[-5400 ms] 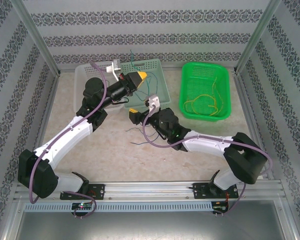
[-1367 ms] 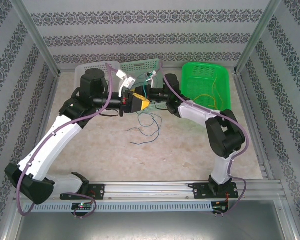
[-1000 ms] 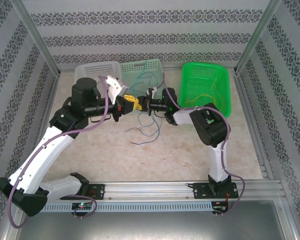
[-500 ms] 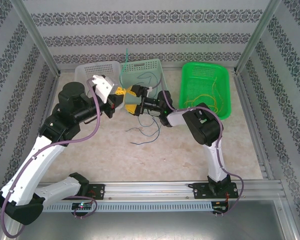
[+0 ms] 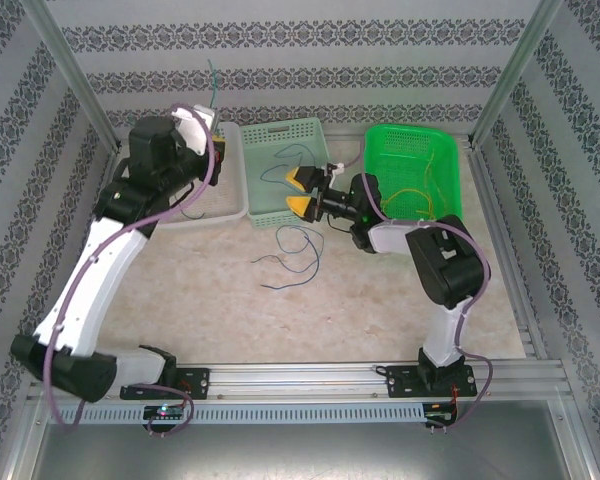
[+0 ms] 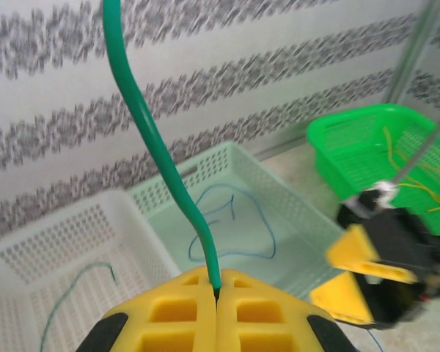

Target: Untangle the cables

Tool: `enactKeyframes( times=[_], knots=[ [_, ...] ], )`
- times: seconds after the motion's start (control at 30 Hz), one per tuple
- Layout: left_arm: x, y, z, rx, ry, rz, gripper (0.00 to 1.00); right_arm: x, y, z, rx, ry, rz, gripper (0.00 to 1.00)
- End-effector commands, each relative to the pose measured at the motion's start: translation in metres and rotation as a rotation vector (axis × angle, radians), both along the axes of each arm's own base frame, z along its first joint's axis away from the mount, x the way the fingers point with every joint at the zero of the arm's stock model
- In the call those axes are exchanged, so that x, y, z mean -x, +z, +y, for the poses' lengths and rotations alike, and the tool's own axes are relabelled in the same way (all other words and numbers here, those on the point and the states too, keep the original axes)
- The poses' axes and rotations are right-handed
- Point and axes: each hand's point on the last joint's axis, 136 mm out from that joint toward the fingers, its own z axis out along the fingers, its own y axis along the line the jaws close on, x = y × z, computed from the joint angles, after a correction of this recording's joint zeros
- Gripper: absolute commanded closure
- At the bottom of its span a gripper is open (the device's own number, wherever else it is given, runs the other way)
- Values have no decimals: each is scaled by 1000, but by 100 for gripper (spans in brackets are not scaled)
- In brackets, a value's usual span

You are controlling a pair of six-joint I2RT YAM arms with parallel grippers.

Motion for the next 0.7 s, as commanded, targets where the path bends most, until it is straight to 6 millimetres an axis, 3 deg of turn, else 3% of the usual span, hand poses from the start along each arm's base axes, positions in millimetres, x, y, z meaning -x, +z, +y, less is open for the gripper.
enactKeyframes(
  times=[0.0,0.17,0.43,0.67],
  knots=[
    [-22,-30,23,113,76,153,98,16,-13,-15,100,15,-56,13],
    [-59,-71,47,303,103,308,100,32,-28,-32,202,8,-74,15],
    [-100,-127,51,373,152,486,100,71,-63,-55,652,82,-94,15],
    [-126,-182,49,464,219,641,100,84,-68,-75,726,66,-78,15]
  ],
)
